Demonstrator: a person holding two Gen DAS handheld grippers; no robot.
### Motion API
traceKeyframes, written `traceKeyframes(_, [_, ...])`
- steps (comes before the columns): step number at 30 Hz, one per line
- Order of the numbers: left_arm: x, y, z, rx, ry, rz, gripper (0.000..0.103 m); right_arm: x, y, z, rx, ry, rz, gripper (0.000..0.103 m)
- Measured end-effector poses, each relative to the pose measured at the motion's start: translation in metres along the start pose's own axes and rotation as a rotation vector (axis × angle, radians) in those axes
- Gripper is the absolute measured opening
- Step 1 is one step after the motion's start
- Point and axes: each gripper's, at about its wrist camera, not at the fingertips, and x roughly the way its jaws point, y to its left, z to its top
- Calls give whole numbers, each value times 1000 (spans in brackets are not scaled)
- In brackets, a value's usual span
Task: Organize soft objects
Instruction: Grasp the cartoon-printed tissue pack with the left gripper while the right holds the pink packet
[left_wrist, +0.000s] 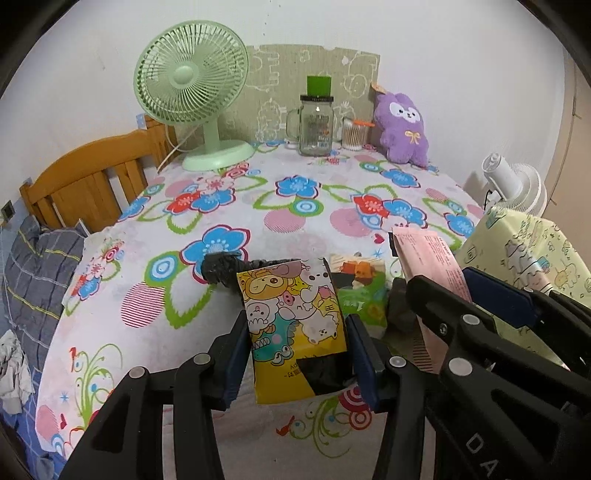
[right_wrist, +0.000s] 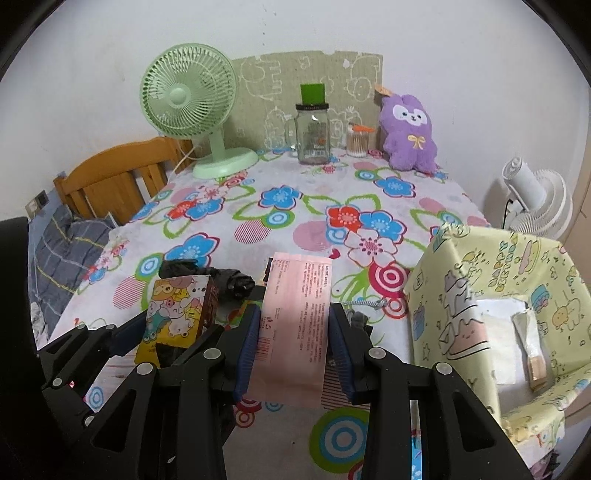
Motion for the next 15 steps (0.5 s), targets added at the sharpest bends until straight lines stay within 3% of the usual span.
traceKeyframes(15, [-49, -8, 8, -8, -89, 13, 51, -43, -1, 10, -3, -56, 29, 41])
